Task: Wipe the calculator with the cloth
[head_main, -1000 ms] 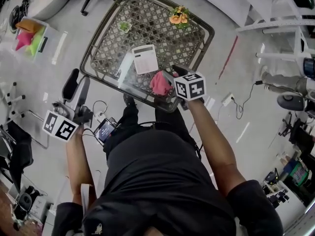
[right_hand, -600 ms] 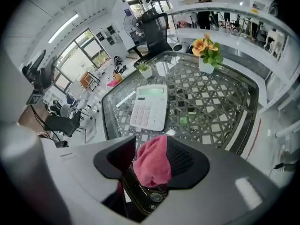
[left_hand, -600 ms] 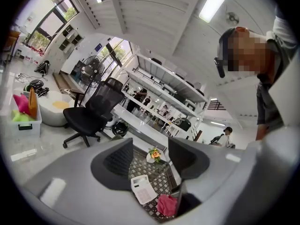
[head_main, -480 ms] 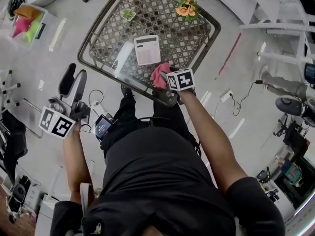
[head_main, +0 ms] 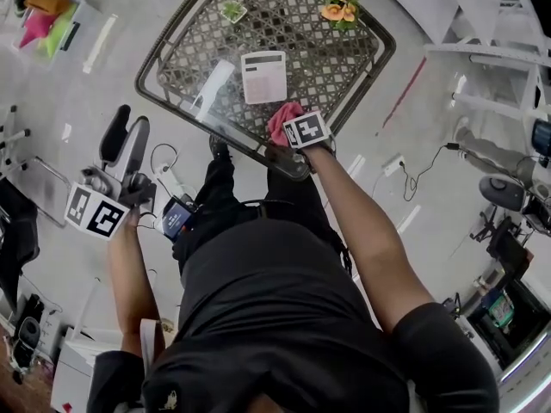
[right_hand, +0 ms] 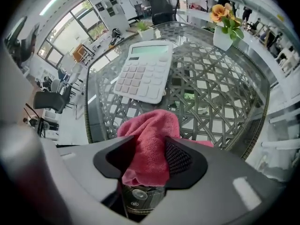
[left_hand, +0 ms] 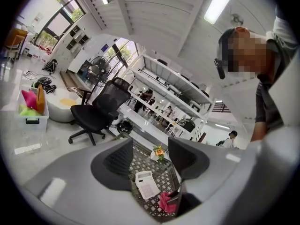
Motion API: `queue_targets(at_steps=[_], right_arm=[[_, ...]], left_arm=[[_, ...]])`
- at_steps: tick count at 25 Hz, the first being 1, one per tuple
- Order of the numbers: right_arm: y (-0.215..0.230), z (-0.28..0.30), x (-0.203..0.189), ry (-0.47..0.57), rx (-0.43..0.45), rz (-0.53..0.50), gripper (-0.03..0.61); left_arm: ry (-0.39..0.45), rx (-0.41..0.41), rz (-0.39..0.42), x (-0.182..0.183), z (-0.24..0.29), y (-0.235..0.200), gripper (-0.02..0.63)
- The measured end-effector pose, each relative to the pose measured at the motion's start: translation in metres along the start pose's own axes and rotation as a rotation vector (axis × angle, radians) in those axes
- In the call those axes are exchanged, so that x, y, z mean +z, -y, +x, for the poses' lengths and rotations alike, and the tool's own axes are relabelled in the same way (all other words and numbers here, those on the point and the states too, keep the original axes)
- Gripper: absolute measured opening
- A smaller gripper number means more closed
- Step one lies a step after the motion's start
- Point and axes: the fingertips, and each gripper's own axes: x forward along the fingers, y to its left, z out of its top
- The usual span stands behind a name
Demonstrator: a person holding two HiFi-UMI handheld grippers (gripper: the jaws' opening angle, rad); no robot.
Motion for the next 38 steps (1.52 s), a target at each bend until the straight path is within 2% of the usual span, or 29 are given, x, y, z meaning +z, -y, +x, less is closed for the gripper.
queue_targets(at_steps=[3, 8, 12, 18, 24, 31, 38], right_arm=[[0.004, 0.002, 0.001, -0.017, -0.013, -0.012, 0.178], [0.009, 0.0, -0.001, -0.025, 0.007, 0.037, 0.098], [0.011, -0.004, 0.0, -0.007, 0.044, 0.135, 0.081], [0.011, -0.027, 0.016, 0.108, 0.092, 0.303, 0.078], [0.024, -0.054, 0.061, 0.257, 0.08, 0.381, 0.078], [0.036, -0.06, 0.126, 0.393, 0.03, 0.406, 0.078], [0.053, -0.045, 0.167, 0.45, -0.073, 0.408, 0.08]], left_arm=[[0.007, 0.007, -0.004, -0.001, -0.004, -0.004, 0.255], [0.021, 0.008, -0.014, -0.002, -0.009, -0.009, 0.255], [0.031, 0.013, -0.019, -0.002, -0.014, -0.014, 0.255], [0.04, 0.021, -0.028, -0.001, -0.021, -0.023, 0.255], [0.052, 0.022, -0.035, 0.002, -0.023, -0.031, 0.255], [0.063, 0.035, -0.04, 0.005, -0.036, -0.043, 0.255], [0.068, 0.068, -0.055, 0.001, -0.044, -0.058, 0.255]])
